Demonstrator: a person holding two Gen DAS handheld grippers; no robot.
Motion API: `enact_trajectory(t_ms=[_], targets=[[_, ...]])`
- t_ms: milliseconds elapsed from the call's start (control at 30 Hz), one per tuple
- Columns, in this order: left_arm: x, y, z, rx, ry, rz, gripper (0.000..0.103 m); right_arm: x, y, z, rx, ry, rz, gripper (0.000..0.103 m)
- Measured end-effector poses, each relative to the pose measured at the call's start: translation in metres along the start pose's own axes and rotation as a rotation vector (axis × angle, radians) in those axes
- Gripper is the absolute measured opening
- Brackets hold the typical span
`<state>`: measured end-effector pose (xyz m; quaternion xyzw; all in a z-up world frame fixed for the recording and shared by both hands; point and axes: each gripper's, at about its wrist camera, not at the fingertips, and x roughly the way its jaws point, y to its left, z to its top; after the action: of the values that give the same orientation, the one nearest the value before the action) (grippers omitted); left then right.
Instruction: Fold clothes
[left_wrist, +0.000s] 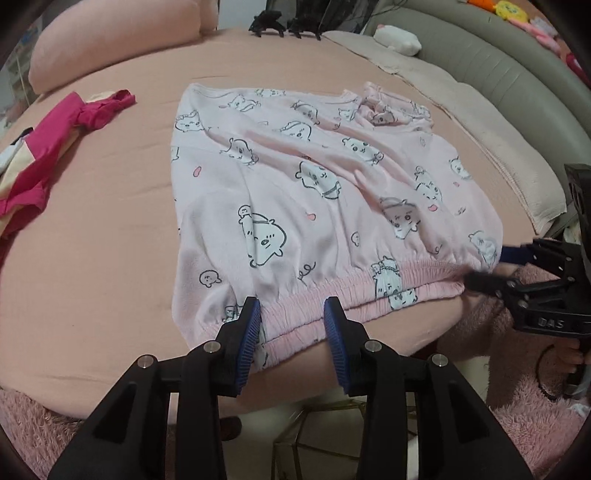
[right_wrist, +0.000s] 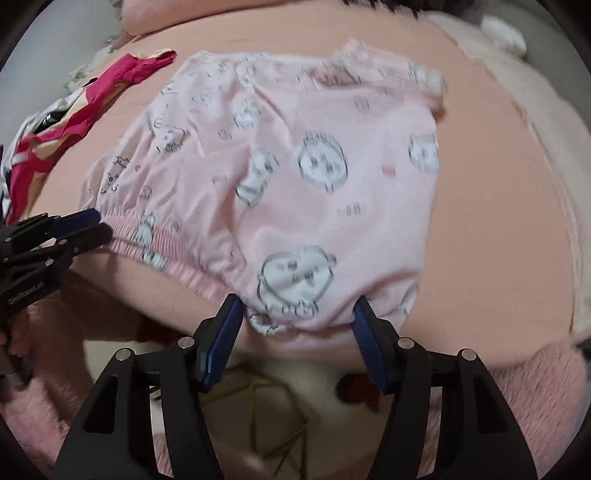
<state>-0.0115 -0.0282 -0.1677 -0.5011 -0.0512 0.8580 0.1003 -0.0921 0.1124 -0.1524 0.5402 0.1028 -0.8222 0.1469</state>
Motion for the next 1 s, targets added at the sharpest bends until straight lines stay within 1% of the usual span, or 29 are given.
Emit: enact_trajectory(t_ms=[67, 100, 133, 167, 200, 267, 500, 600, 633, 733, 800, 867, 933, 967, 1000], targets=[[0.000, 0.006, 0.000, -0.026, -0.004, -0.013, 0.038, -0.003, 0.001, 0.006, -0.008, -0.046, -0.075, 0.060], [0.000, 0.008, 0.000, -0.034, -0.003, -0.012, 0.038, -0.004, -0.001, 0.008, -0.008, -0.057, -0.115, 0.061], [0.001, 0.009, 0.001, -0.040, -0.003, -0.008, 0.038, -0.002, -0.001, 0.009, -0.016, -0.047, -0.147, 0.061], [0.002, 0.009, 0.001, -0.043, -0.002, -0.006, 0.038, 0.000, -0.004, 0.006, -0.019, -0.018, -0.147, 0.060], [0.002, 0.009, 0.002, -0.044, -0.001, -0.006, 0.038, 0.001, -0.008, 0.001, -0.017, 0.015, -0.130, 0.057], [0.002, 0.010, 0.002, -0.045, 0.001, -0.005, 0.038, 0.002, -0.016, -0.007, -0.007, 0.064, -0.095, 0.057], [0.002, 0.009, 0.003, -0.061, -0.003, -0.015, 0.038, -0.022, -0.042, -0.034, 0.065, 0.107, 0.045, 0.057], [-0.004, 0.008, 0.003, -0.070, -0.026, -0.033, 0.038, -0.032, -0.053, -0.046, 0.096, 0.125, 0.105, 0.057], [-0.008, 0.007, 0.003, -0.073, -0.045, -0.045, 0.038, -0.037, -0.052, -0.045, 0.090, 0.110, 0.107, 0.057], [-0.024, 0.007, 0.005, -0.086, -0.124, -0.079, 0.038, -0.053, -0.040, -0.035, 0.045, 0.032, 0.085, 0.058], [-0.025, 0.010, 0.006, -0.110, -0.126, -0.074, 0.038, -0.052, -0.036, -0.027, 0.032, 0.005, 0.044, 0.058], [-0.021, 0.014, 0.006, -0.132, -0.106, -0.056, 0.038, -0.041, -0.033, -0.022, 0.040, 0.027, 0.003, 0.058], [-0.016, 0.016, 0.004, -0.139, -0.074, -0.040, 0.038, -0.025, -0.030, -0.022, 0.040, 0.082, -0.003, 0.057], [-0.014, 0.015, 0.003, -0.136, -0.065, -0.034, 0.038, -0.020, -0.028, -0.023, 0.022, 0.099, -0.005, 0.057], [-0.014, 0.014, 0.002, -0.130, -0.063, -0.028, 0.038, -0.016, -0.025, -0.026, -0.007, 0.111, -0.025, 0.057]])
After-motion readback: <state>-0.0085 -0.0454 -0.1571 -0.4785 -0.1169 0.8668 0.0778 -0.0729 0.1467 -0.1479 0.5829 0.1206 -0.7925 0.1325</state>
